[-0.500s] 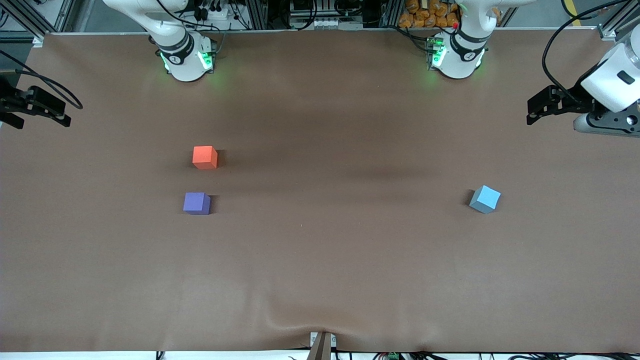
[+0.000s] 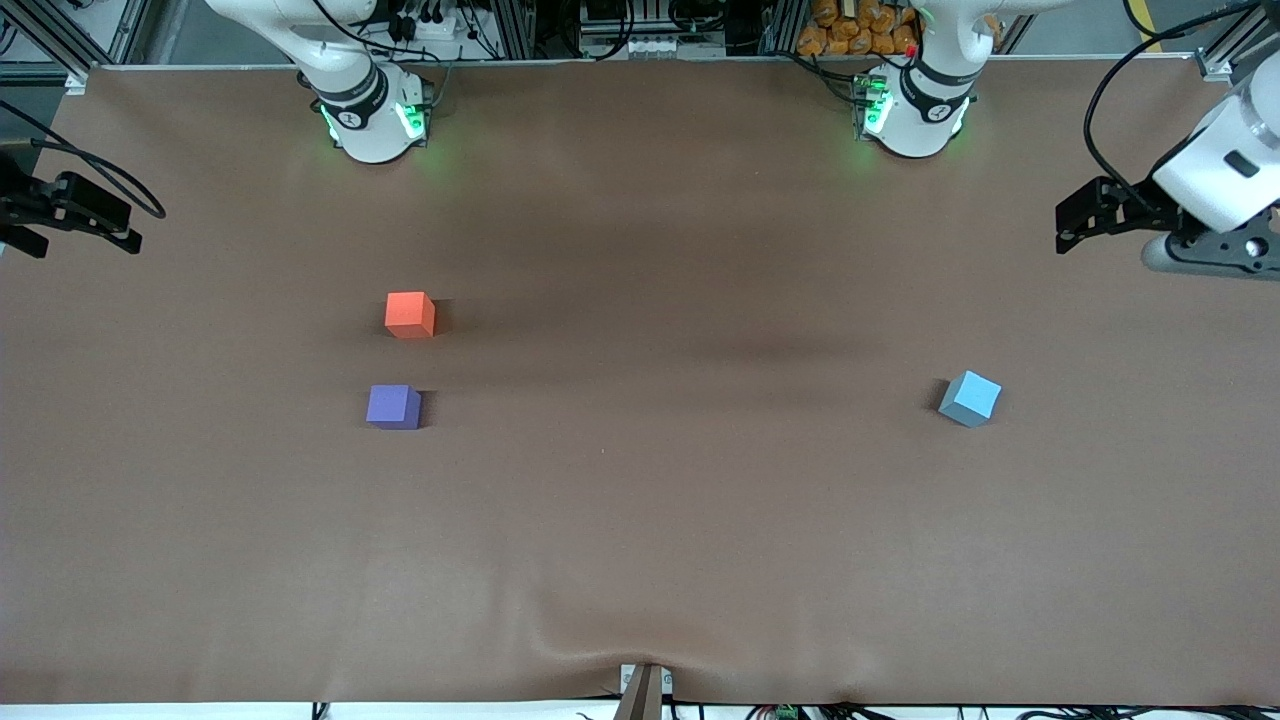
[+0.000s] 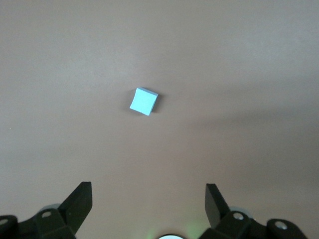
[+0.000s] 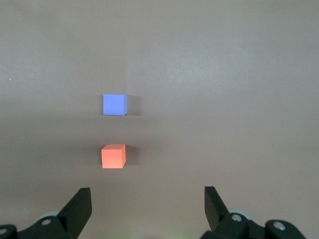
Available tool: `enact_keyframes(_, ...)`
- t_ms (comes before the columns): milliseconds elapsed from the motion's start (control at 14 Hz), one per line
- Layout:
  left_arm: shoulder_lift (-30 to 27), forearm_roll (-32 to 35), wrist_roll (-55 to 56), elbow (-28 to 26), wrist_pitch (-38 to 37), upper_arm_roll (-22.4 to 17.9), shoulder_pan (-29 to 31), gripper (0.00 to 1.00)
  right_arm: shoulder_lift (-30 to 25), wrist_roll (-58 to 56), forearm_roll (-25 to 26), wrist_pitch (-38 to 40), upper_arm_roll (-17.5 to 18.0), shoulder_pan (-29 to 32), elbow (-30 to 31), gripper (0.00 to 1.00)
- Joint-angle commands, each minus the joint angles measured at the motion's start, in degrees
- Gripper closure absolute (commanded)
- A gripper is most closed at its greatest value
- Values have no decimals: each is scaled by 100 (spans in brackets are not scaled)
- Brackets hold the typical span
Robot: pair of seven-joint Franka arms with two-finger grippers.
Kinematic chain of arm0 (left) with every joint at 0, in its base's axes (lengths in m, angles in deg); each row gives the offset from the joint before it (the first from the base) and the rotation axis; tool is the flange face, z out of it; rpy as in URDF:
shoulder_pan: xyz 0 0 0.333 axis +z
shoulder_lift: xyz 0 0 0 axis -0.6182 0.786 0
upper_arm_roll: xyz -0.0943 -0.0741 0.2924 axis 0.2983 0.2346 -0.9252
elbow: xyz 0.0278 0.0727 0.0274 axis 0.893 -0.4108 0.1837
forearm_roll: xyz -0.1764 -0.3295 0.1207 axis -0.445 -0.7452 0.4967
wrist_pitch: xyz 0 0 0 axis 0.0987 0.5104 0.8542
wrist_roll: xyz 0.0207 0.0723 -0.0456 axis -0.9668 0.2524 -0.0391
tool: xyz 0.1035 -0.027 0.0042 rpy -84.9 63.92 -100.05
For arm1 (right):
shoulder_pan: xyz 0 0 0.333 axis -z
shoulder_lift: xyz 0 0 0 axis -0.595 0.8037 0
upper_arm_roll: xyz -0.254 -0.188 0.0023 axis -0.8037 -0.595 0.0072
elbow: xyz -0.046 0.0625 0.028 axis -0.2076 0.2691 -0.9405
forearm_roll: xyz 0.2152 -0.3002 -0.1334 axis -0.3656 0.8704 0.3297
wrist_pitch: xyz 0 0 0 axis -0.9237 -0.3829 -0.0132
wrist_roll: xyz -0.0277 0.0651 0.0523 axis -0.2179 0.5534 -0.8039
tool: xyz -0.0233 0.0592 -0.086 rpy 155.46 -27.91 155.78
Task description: Place blue block between orange and purple blocks
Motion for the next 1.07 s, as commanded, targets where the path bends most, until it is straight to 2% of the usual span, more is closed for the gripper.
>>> enact_keyframes(0,740,113,16,57,-15,42,123,0,59,-82,-8,8,92,84,-99,0)
enact_keyframes(500,2077,121,-46,-259,1397,24,598,0,50,-82,-17,52,101,119,-90,0)
enact_keyframes(643,2070,130,-151,-697,1758,41,616,0,50,-82,-17,35,92,137,-90,0)
enact_keyframes(857,2096,156,-1044,-1339,2443,76,528,0,59,-82,-17,17,92,110,-73,0)
enact_keyframes(1000,2184,681,-1468,-1630,2900,85,519,0,50,-82,-17,52,92,119,-73,0)
